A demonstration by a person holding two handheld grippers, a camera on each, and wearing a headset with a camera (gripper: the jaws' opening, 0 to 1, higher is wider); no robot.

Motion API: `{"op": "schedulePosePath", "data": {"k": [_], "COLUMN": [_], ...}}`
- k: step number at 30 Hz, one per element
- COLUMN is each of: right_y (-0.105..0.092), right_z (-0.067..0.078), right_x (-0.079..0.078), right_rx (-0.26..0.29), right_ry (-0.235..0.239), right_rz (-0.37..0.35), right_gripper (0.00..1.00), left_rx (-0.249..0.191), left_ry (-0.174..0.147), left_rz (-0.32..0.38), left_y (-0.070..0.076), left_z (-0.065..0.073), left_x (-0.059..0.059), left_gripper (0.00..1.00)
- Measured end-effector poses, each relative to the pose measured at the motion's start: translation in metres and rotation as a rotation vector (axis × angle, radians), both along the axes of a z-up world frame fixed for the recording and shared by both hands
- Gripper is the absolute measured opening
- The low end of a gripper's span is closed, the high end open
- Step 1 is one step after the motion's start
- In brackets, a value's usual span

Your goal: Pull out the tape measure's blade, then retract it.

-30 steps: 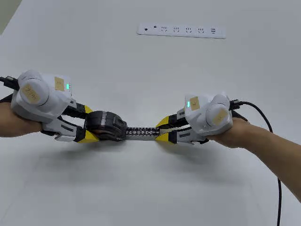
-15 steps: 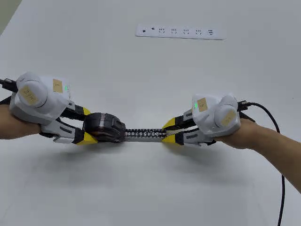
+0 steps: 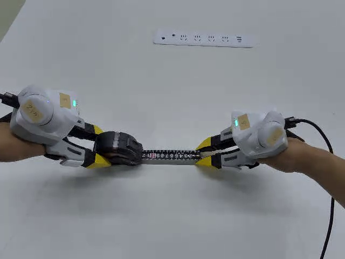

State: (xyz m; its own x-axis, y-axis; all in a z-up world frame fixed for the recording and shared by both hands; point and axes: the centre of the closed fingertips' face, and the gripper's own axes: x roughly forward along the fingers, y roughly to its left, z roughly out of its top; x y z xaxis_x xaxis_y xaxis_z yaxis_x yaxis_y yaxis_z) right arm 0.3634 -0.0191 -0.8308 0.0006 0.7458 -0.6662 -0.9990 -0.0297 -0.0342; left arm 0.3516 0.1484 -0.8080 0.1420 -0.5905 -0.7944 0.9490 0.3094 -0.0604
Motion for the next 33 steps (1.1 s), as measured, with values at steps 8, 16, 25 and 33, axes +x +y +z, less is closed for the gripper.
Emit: {"op": "schedulePosePath", "data": {"k": [8,16,25,33], "right_y": [-0.013,-0.025,-0.04,-0.053], "right_z": [-0.001,-0.002,-0.001,0.001], "right_x": [0.001,0.0,0.001,0.0], "right_rx": [-0.011,-0.024,-0.043,-0.058], "right_ry": [0.001,0.004,0.004,0.006], "right_rz": [-0.006,-0.016,-0.024,-0.03], "right_gripper": [0.12,0.12,0.12,0.12], "left_rx": [0.004,0.005,0.005,0.007], "left_ry": [0.002,0.004,0.006,0.007], "left_rz": [-0.002,-0.002,-0.001,0.0], "left_y": [0.0,0.0,0.001,0.001], "left_z": [0.0,-0.001,-0.001,-0.001], "left_x": [0.0,0.0,0.0,-0.001], "left_gripper": [0.29,0.29,0.29,0.29]}}
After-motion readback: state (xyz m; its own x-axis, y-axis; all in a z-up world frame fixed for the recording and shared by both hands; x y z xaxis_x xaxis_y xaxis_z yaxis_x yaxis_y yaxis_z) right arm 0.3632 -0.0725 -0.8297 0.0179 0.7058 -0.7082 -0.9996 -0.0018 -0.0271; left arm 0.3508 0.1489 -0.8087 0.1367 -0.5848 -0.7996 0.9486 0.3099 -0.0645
